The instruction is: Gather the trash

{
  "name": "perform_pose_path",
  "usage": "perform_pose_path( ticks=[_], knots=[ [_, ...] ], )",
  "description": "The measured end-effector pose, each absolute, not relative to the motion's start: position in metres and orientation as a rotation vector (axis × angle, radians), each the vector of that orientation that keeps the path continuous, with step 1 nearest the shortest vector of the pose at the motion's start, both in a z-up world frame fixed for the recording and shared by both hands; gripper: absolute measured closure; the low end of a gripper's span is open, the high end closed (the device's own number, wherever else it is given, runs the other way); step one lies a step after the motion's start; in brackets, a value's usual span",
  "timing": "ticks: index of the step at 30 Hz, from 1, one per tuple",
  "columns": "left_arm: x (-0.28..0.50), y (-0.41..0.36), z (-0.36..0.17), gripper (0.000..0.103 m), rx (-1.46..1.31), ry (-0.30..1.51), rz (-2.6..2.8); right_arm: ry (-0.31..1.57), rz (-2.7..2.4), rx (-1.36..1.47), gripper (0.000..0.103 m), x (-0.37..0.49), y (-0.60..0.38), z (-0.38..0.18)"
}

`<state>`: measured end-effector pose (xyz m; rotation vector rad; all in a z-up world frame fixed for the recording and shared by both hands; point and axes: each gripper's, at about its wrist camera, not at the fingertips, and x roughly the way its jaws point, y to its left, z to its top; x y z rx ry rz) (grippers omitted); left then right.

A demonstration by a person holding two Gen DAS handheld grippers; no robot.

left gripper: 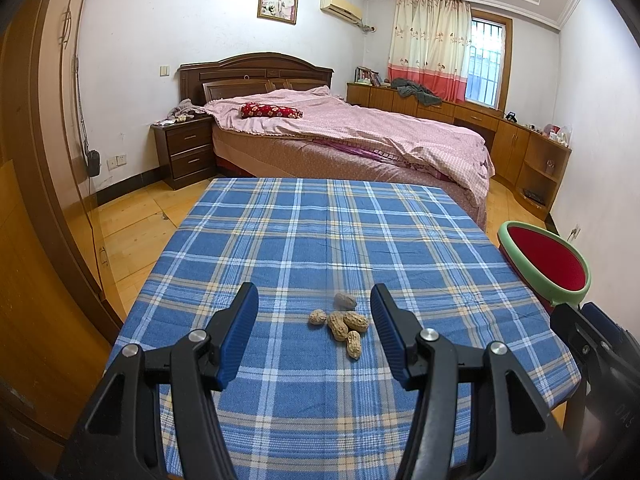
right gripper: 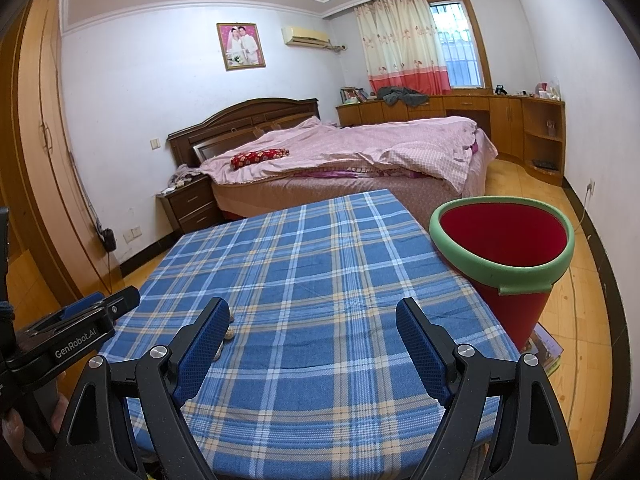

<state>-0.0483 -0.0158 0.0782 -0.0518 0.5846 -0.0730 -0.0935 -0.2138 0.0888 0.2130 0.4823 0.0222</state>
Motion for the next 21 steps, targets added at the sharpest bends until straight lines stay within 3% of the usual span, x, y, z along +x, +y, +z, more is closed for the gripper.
perform_pose_path(
  ticks=[21],
  knots=[
    [-0.0485,-0.0155,0.0782,0.045,-0.053,0.584,-0.073,0.483,0.023,0.215,0.017,-0.0941,-0.2123,0.0874]
  ],
)
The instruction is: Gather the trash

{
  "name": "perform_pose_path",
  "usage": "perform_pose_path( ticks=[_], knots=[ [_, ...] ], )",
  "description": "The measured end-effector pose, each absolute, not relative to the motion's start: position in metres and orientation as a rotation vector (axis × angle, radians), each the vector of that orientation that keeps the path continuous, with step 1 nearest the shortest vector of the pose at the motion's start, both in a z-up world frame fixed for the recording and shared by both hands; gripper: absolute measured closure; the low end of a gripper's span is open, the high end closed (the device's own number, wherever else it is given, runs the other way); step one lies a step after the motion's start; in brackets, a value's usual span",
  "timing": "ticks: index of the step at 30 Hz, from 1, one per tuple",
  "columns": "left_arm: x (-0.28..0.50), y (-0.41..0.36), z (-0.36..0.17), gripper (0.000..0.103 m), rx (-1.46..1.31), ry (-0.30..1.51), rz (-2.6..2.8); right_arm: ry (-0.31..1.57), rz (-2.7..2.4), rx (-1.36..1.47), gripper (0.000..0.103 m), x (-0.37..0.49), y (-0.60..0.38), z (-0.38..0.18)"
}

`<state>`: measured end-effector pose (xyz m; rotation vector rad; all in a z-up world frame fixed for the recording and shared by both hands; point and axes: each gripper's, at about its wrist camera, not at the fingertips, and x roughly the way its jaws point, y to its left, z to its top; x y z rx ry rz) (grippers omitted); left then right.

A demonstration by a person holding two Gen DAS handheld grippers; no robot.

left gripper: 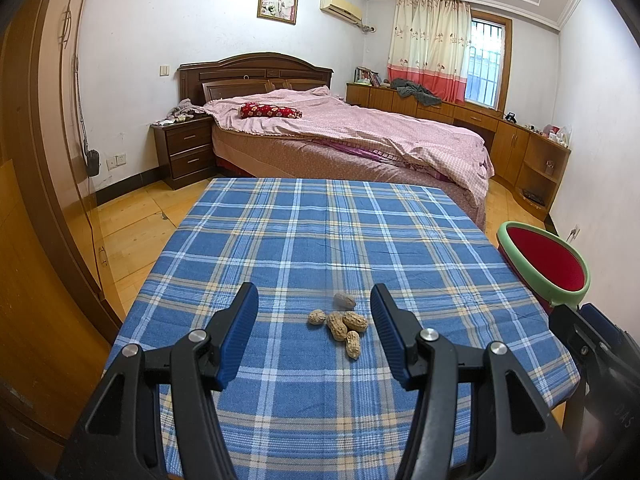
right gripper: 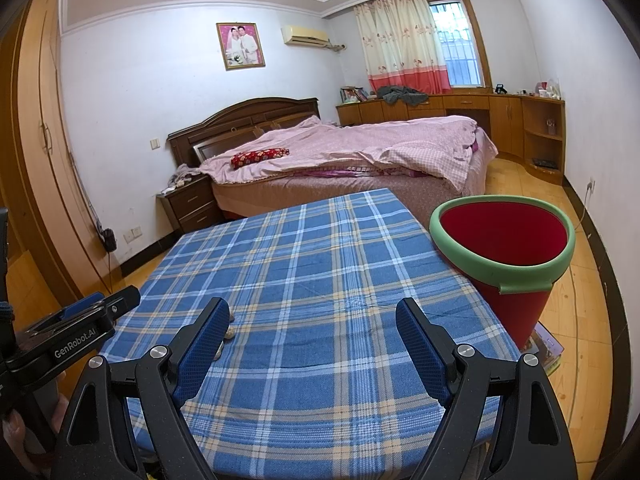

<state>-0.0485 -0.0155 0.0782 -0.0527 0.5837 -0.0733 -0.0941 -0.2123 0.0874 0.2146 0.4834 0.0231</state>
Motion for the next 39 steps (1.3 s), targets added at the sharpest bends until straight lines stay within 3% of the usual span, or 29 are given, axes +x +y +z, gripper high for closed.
perform_pose_path(
  ticks=[39],
  knots=[
    [-0.0485,-0.0216,0.0853,0.045,-0.058,0.569,-0.076,0.475,0.021,0.22,0.017,-0.1,-0.21,0.0942]
  ],
)
